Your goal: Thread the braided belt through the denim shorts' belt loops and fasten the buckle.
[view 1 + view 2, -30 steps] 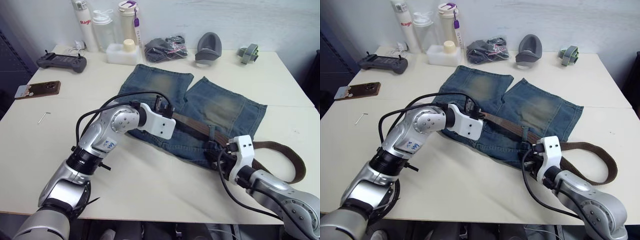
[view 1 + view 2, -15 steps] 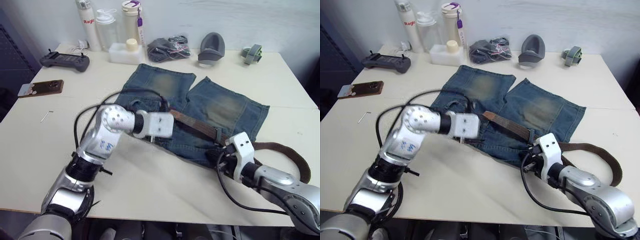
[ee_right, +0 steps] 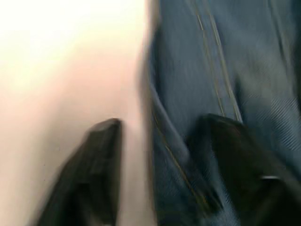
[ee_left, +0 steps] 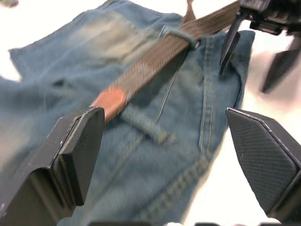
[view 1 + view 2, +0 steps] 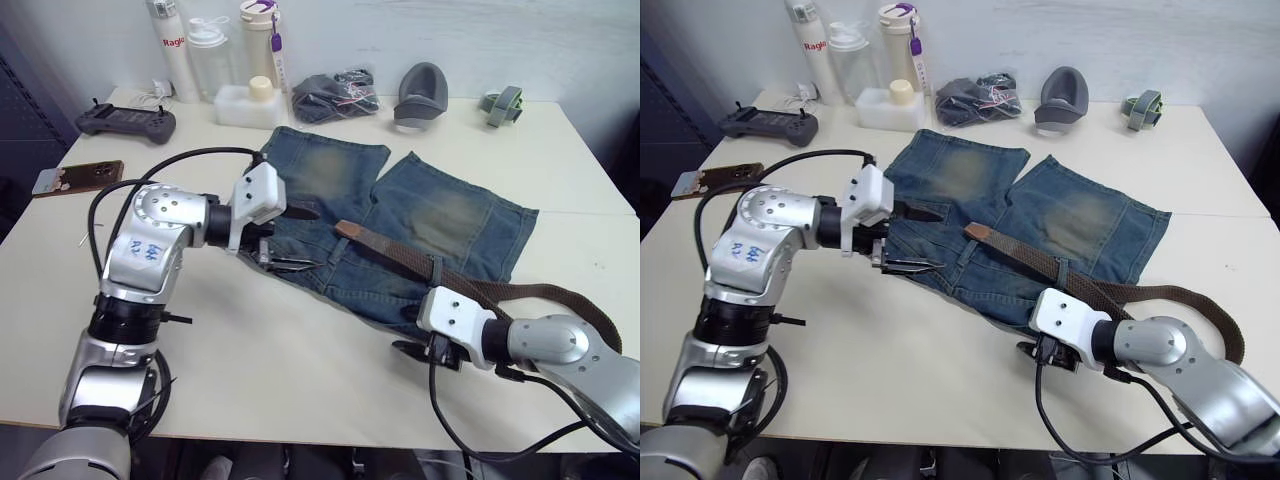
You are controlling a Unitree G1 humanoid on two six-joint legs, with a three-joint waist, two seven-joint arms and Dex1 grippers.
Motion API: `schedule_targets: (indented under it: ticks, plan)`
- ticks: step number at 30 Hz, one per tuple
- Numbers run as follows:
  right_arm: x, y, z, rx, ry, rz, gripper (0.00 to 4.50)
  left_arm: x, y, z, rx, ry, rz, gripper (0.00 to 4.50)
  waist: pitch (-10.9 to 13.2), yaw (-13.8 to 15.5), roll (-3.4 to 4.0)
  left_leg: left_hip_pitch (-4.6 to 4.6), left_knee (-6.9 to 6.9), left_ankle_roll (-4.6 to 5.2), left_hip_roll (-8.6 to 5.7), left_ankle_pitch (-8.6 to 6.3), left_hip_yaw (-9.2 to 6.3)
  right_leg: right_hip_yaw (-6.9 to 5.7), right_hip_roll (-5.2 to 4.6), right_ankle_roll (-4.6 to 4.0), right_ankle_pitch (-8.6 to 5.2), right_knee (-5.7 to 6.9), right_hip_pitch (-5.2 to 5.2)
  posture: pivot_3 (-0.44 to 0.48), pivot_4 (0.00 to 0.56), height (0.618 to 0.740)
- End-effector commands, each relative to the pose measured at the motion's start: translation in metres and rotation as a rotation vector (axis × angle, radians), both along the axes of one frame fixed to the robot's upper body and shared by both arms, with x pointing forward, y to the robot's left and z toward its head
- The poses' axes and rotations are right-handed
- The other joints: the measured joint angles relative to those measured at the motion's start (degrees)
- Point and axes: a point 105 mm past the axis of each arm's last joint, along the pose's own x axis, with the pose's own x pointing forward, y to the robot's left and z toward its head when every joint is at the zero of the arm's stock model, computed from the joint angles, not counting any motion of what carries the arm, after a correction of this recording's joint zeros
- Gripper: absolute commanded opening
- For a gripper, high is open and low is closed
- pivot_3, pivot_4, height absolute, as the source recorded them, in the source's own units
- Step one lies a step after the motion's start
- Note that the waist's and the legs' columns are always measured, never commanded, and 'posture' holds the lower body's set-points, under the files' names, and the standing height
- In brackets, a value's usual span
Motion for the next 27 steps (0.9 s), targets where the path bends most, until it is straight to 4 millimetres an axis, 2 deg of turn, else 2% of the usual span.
schedule_targets:
  ticks: [1, 2, 3, 7, 11, 17, 21, 23, 24, 27]
  plan:
    - [0.009, -0.023, 0.012, -0.061, -0.086, -0.013, 0.83, -0.008, 0.004, 0.009, -0.044, -0.017, 0.000, 4.50, 0.00, 0.27, 0.00, -0.01, 0.01, 0.00, 0.00, 0.00, 0.00, -0.01, -0.02, 0.00, 0.00, 0.00, 0.00, 0.000, 0.150, 0.656]
    - [0.010, -0.030, 0.018, -0.081, -0.131, 0.012, 0.34, -0.009, 0.005, 0.008, -0.059, -0.002, 0.002, 4.50, 0.00, 0.56, 0.00, -0.02, 0.02, 0.01, -0.02, -0.01, 0.01, -0.02, -0.03, 0.00, 0.00, 0.00, 0.00, 0.000, 0.150, 0.656]
    - [0.009, -0.038, 0.020, -0.105, -0.153, 0.026, 0.06, -0.009, 0.007, 0.007, -0.071, 0.010, 0.011, 4.50, 0.00, 0.85, 0.00, -0.05, 0.02, 0.03, -0.02, -0.02, 0.01, -0.03, -0.04, 0.00, 0.00, -0.02, -0.02, 0.000, 0.150, 0.656]
    - [0.006, -0.081, 0.026, -0.212, -0.179, 0.044, 0.06, -0.002, 0.020, -0.011, -0.025, 0.014, 0.077, 4.50, 0.00, 1.54, 0.00, -0.05, 0.04, 0.08, -0.05, -0.10, 0.04, -0.06, -0.04, 0.02, 0.00, -0.14, 0.03, 0.000, 0.150, 0.656]
    - [0.008, -0.137, 0.024, -0.348, -0.140, -0.002, 0.06, -0.006, 0.009, -0.016, -0.080, 0.052, 0.061, 4.50, 0.01, 1.55, 0.02, -0.06, 0.08, 0.09, -0.06, -0.11, 0.06, -0.07, -0.06, 0.02, 0.01, -0.12, 0.04, 0.000, 0.150, 0.656]
    - [0.008, -0.182, 0.021, -0.492, -0.120, -0.034, 0.06, -0.010, -0.004, -0.028, -0.093, 0.076, 0.043, 4.50, 0.02, 1.32, 0.06, -0.05, 0.11, 0.09, -0.05, -0.12, 0.09, -0.04, -0.05, 0.01, 0.00, -0.02, -0.01, 0.000, 0.150, 0.656]
    - [0.014, -0.186, 0.038, -0.440, -0.186, -0.101, 0.06, -0.010, -0.009, -0.032, -0.092, 0.082, 0.037, 4.50, 0.06, 1.30, 0.14, -0.06, 0.28, 0.03, -0.04, -0.15, 0.12, 0.00, -0.03, -0.01, -0.02, 0.17, -0.06, 0.000, 0.150, 0.656]
    - [0.015, -0.180, 0.047, -0.412, -0.202, -0.111, 0.85, -0.010, -0.010, -0.032, -0.094, 0.083, 0.036, 4.50, 0.07, 1.32, 0.21, -0.06, 0.33, 0.01, -0.04, -0.20, 0.13, 0.03, -0.02, -0.03, -0.03, 0.23, -0.07, 0.000, 0.150, 0.656]
    - [0.014, -0.177, 0.051, -0.410, -0.204, -0.107, 1.08, -0.010, -0.011, -0.031, -0.098, 0.082, 0.034, 4.50, 0.08, 1.33, 0.23, -0.06, 0.33, 0.00, -0.04, -0.21, 0.13, 0.03, -0.01, -0.04, -0.05, 0.24, -0.07, 0.000, 0.150, 0.656]
    - [0.013, -0.164, 0.075, -0.354, -0.241, -0.127, 2.55, -0.008, -0.012, -0.024, -0.116, 0.071, 0.029, 4.50, 0.10, 1.12, 0.26, -0.05, 0.33, -0.02, -0.01, -0.22, 0.13, 0.05, 0.03, -0.04, -0.06, 0.25, -0.07, 0.000, 0.150, 0.656]
